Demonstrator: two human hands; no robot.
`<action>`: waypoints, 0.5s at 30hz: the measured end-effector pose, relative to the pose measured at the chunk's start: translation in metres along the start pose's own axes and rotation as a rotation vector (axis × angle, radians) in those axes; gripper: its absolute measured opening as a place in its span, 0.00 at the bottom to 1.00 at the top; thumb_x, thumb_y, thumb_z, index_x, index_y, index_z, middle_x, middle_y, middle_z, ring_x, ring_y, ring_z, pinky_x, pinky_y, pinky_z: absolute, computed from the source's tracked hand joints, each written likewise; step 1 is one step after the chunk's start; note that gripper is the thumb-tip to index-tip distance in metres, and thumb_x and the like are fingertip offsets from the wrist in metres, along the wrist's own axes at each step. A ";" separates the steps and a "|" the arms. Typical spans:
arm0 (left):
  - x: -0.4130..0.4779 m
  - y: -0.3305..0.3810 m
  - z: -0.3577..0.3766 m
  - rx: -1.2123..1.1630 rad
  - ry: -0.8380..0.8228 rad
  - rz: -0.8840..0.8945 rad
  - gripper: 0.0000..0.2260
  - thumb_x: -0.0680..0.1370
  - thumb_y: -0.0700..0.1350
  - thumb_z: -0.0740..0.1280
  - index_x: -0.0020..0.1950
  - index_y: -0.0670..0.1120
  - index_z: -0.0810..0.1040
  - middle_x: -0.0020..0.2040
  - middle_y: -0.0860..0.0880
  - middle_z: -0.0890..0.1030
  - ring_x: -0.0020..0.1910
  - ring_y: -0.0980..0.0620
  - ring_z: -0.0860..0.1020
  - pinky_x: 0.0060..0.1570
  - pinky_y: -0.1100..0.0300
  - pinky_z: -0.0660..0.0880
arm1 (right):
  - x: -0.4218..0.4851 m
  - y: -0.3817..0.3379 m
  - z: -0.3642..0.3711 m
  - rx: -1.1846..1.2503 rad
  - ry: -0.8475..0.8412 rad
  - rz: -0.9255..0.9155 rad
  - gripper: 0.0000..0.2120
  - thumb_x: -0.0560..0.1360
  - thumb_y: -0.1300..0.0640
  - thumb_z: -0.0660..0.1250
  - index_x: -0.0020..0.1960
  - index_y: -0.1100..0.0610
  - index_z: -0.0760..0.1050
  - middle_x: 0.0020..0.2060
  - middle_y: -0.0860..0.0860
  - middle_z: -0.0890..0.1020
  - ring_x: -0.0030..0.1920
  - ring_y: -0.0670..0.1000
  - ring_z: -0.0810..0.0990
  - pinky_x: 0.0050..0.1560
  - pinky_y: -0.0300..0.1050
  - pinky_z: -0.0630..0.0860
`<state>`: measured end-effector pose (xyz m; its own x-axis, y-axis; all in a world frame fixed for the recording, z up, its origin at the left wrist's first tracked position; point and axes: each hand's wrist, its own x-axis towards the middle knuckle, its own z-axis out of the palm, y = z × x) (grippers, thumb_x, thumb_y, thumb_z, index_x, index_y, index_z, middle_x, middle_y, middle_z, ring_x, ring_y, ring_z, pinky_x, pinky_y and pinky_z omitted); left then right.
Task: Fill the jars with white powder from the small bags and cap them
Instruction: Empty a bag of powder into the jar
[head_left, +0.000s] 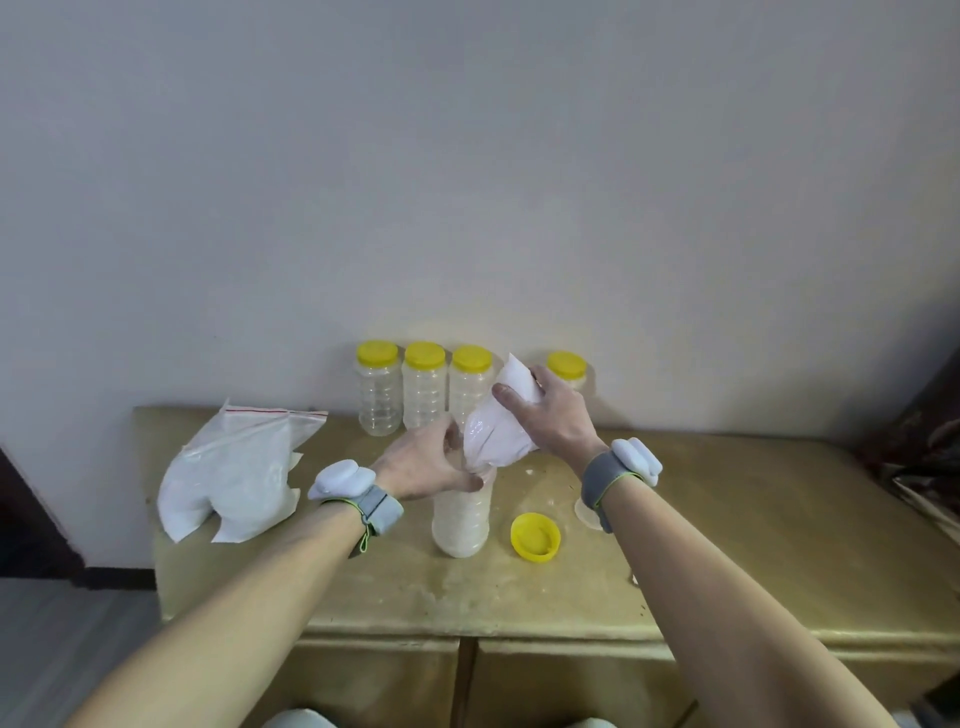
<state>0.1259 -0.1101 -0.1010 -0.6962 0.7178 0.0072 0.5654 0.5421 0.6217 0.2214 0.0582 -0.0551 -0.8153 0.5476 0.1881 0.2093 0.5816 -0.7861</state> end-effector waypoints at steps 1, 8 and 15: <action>-0.001 -0.001 0.000 -0.026 0.006 -0.029 0.28 0.63 0.56 0.79 0.56 0.50 0.70 0.52 0.54 0.77 0.51 0.51 0.78 0.50 0.54 0.76 | 0.000 -0.002 0.002 -0.014 0.002 -0.014 0.17 0.75 0.40 0.69 0.54 0.52 0.74 0.46 0.49 0.80 0.49 0.53 0.79 0.52 0.49 0.76; -0.002 -0.011 0.016 -0.200 -0.068 -0.093 0.38 0.56 0.59 0.77 0.64 0.56 0.72 0.61 0.51 0.75 0.60 0.49 0.77 0.60 0.48 0.76 | 0.000 -0.015 0.014 -0.163 -0.013 -0.091 0.12 0.75 0.46 0.69 0.48 0.54 0.74 0.42 0.51 0.80 0.47 0.57 0.79 0.51 0.53 0.75; -0.014 -0.009 0.027 -0.329 0.039 -0.060 0.34 0.61 0.61 0.75 0.66 0.59 0.74 0.59 0.58 0.81 0.58 0.55 0.79 0.60 0.49 0.76 | 0.002 -0.005 0.012 -0.136 -0.005 -0.079 0.12 0.76 0.49 0.70 0.50 0.58 0.75 0.44 0.54 0.81 0.48 0.56 0.78 0.52 0.55 0.75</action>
<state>0.1426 -0.1127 -0.1277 -0.7439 0.6682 -0.0117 0.3536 0.4084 0.8415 0.2123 0.0492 -0.0578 -0.8345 0.4946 0.2428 0.2155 0.6986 -0.6822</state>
